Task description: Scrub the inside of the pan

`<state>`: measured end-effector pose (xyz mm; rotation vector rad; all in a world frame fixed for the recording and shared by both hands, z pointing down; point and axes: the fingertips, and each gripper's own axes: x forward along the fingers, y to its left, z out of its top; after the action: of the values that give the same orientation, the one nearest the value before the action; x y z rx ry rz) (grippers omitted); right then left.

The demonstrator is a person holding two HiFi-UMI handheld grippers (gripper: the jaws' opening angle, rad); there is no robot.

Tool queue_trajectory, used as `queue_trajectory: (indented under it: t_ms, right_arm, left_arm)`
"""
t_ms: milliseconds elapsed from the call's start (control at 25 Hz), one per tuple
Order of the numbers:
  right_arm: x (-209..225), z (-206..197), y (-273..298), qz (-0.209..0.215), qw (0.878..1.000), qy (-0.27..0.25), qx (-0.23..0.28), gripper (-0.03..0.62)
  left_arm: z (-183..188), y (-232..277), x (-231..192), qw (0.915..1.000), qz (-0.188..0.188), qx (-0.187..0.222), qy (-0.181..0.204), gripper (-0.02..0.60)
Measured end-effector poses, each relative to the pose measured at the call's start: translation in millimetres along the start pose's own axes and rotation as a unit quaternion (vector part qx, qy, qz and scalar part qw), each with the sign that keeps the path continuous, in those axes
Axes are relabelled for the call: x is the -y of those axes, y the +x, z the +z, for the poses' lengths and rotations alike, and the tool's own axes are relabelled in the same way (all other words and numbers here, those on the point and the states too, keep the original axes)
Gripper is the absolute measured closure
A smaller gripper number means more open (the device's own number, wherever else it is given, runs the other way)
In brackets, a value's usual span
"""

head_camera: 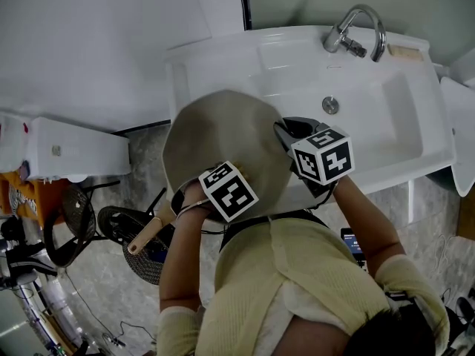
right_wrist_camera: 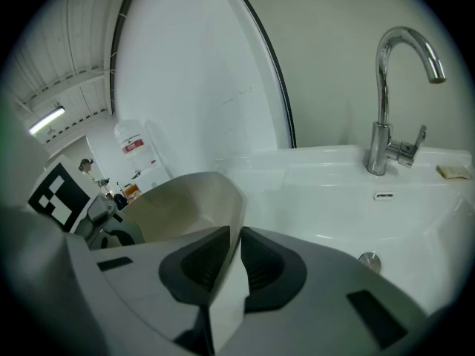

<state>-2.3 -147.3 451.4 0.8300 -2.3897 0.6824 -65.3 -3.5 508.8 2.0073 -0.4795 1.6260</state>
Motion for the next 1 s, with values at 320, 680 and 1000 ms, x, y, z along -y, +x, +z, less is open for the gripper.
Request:
queue_trajectory:
  t_ms: [320,680,1000]
  right_arm:
    - [0.6,-0.5,0.3,0.002,1.000,0.001,0.001,0.546]
    - [1.3,-0.1,0.0,0.002,1.000,0.001,0.000,0.546]
    - [0.9,0.0,0.3,0.002,1.000,0.003,0.000,0.546]
  left_arm:
    - [-7.9,-4.1,-22.6,0.9988,0.020,-0.014,-0.043,0.500]
    - [-13.2,-8.3,-52.8,0.9935,0.060,-0.017,-0.095,0.500]
    - [-8.6,-10.7,-80.8,0.9873,0.105,-0.014,-0.118,0.500]
